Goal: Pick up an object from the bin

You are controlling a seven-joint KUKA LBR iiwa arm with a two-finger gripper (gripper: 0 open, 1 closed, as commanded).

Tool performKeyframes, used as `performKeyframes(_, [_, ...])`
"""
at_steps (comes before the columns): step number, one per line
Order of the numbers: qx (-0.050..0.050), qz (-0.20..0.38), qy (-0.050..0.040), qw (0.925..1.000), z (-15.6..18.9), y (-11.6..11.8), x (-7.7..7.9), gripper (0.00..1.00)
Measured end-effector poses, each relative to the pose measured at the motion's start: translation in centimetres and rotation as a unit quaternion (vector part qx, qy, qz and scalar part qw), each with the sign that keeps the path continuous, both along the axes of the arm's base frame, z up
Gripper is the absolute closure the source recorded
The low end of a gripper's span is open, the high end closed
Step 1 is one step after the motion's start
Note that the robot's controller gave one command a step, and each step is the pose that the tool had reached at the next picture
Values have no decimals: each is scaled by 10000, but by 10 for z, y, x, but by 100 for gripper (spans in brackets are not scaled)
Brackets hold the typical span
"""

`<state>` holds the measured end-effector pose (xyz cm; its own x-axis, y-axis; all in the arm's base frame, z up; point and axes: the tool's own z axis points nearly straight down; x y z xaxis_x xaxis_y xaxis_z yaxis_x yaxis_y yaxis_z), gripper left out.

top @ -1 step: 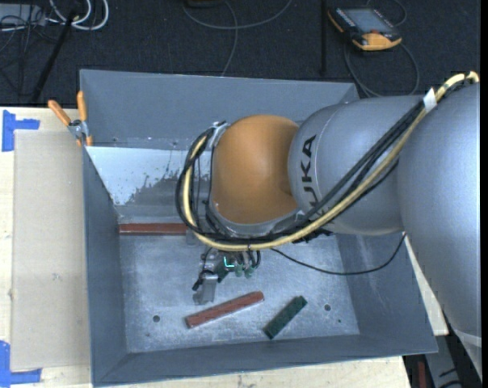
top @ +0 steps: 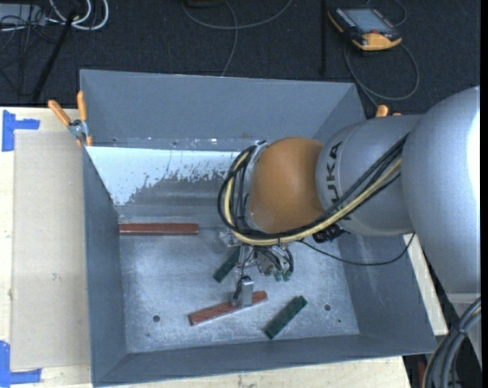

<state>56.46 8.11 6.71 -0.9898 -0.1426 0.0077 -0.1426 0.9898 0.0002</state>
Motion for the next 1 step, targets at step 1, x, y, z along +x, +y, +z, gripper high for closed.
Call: performKeyframes(1, [11,-14,-28,10000,1,1,0,0])
